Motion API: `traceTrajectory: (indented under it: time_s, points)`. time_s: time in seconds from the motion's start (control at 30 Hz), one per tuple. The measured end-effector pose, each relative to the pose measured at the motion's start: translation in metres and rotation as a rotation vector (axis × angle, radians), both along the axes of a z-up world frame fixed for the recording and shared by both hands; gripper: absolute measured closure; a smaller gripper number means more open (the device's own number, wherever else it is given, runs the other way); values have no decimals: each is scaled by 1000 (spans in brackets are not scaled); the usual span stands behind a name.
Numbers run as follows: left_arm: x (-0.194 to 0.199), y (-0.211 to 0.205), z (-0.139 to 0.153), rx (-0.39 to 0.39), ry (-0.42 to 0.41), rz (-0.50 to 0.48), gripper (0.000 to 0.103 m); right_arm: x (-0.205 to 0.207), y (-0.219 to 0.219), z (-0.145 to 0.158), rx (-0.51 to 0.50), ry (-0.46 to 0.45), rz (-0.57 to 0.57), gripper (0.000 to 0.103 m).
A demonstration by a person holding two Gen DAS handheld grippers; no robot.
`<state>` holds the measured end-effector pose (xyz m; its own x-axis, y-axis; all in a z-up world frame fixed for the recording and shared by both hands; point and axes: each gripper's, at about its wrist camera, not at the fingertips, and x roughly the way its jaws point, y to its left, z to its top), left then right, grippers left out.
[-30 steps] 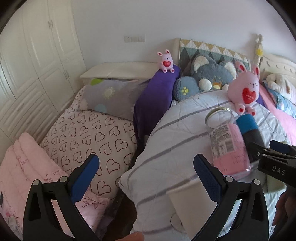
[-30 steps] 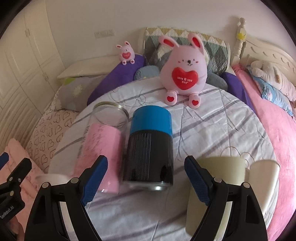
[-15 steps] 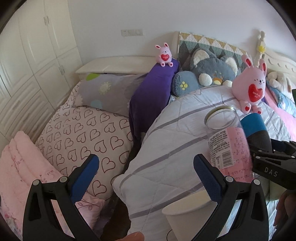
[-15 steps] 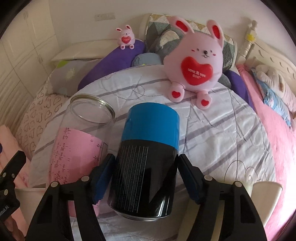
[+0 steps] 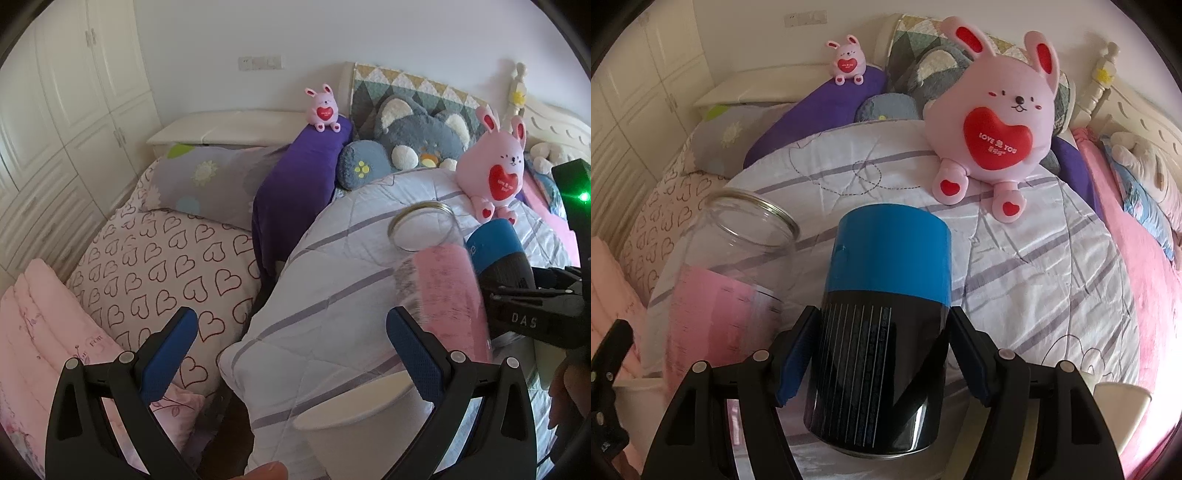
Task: Flip cup upright
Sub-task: 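Lift the blue-and-black cup off the quilt with the right tool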
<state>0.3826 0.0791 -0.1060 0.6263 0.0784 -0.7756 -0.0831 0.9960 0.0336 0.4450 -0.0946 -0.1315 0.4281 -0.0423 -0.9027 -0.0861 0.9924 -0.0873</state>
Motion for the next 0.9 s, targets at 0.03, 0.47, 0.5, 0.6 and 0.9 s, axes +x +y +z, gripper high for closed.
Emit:
traceTrajectory:
  time_s: [0.03, 0.47, 0.5, 0.6, 0.9]
  points:
    - [0, 1, 0, 2, 0, 1, 0, -1, 0, 0, -1, -1, 5, 33]
    - [5, 2, -6, -9, 15, 4, 0, -7, -3, 4, 26, -19, 41, 34]
    - [5, 2, -6, -9, 14, 5, 0, -8, -4, 6, 41, -22, 41, 34]
    - [3, 0, -4, -6, 10, 6, 0, -11, -6, 10, 72, -29, 41, 34]
    - [-18, -9, 15, 8, -18, -4, 0, -38, -12, 39, 136, -93, 51, 34]
